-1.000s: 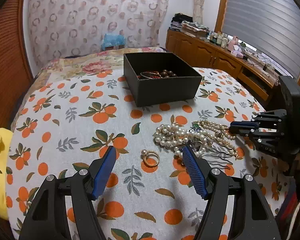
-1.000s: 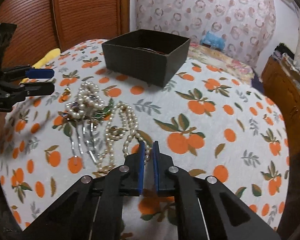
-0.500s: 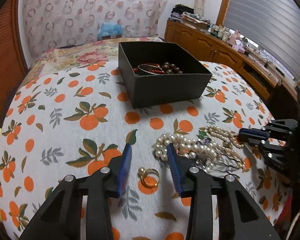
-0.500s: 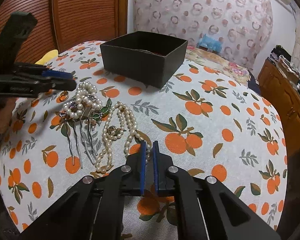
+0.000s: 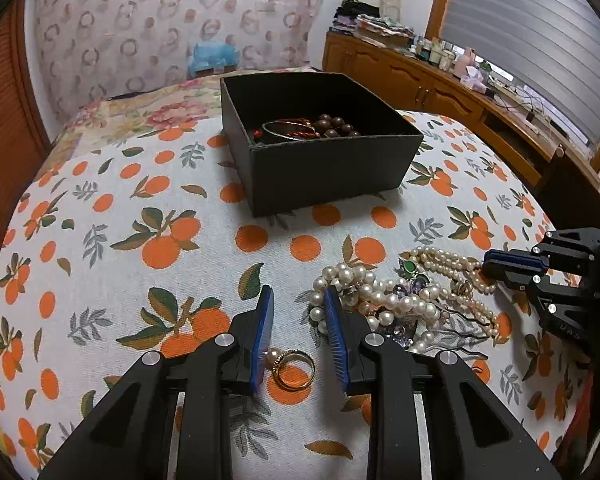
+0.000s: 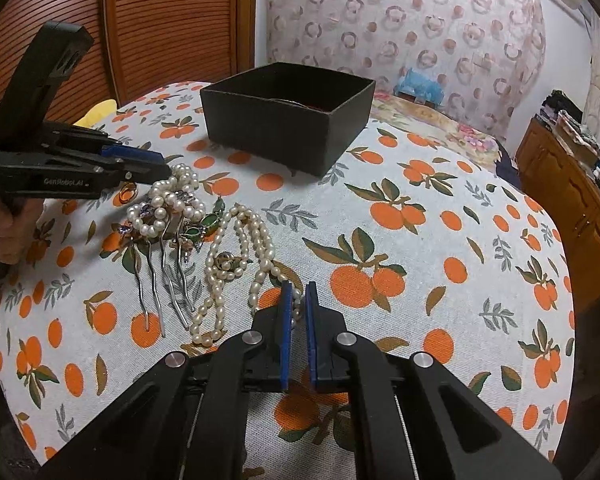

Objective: Organize jewelry
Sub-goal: 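Close the left gripper on the pearl necklace and lift it, then carry the hanging pearl necklace with the left gripper over the black box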

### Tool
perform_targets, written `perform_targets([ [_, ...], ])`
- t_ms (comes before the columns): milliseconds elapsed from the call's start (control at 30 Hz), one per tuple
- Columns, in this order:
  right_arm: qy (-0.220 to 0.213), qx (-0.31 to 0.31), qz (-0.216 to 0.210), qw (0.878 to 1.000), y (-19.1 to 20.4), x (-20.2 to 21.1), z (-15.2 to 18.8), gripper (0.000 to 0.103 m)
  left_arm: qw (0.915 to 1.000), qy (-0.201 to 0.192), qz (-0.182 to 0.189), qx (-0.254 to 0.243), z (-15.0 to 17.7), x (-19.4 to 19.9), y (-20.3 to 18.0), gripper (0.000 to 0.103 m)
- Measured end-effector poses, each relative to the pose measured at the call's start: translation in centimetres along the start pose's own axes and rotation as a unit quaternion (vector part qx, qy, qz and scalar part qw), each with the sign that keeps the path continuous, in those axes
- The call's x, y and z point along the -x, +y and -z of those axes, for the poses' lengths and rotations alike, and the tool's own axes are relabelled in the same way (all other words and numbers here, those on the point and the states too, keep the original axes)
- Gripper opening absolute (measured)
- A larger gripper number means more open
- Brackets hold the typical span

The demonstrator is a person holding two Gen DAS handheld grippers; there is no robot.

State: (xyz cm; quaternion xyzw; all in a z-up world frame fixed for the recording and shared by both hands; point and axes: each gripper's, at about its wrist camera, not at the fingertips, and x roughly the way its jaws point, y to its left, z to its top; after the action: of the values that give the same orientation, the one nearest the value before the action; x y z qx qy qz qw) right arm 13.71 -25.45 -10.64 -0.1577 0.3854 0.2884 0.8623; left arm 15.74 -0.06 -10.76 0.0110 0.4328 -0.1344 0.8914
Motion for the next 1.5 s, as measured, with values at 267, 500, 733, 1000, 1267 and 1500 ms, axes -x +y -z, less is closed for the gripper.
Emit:
perform_targets([
  [267,-0.001,0.003,0.004,1.000,0.0,0.0,0.0,0.008,0.9997,0.001,-0.003,-0.023,-0.4,-0.6,-1.1,0.006],
  [500,-0.001,-0.001,0.000,1.000,0.0,0.0,0.0,0.007,0.9988,-0.049,-0.003,-0.009,-0.9,2.7,-1.0,0.006],
  [733,-0.009,-0.004,-0.003,1.000,-0.1,0.3,-0.3,0.005,0.9946,-0.103,0.009,-0.015,-2.3,7.2,-2.2,0.006],
  [1000,-0.065,0.000,0.002,0.998,-0.1,4.4,-3.2,0.005,0.9902,-0.137,0.018,-0.023,-3.8,10.4,-3.2,0.006],
  [1267,-0.114,0.009,0.012,0.993,-0.1,8.4,-6.1,0.005,0.9845,-0.169,0.021,-0.039,-5.6,13.6,-4.2,0.006],
  [1500,-0.140,0.017,0.018,0.990,0.1,10.8,-8.2,0.005,0.9797,-0.194,0.019,-0.049,-7.1,15.8,-4.7,0.006],
])
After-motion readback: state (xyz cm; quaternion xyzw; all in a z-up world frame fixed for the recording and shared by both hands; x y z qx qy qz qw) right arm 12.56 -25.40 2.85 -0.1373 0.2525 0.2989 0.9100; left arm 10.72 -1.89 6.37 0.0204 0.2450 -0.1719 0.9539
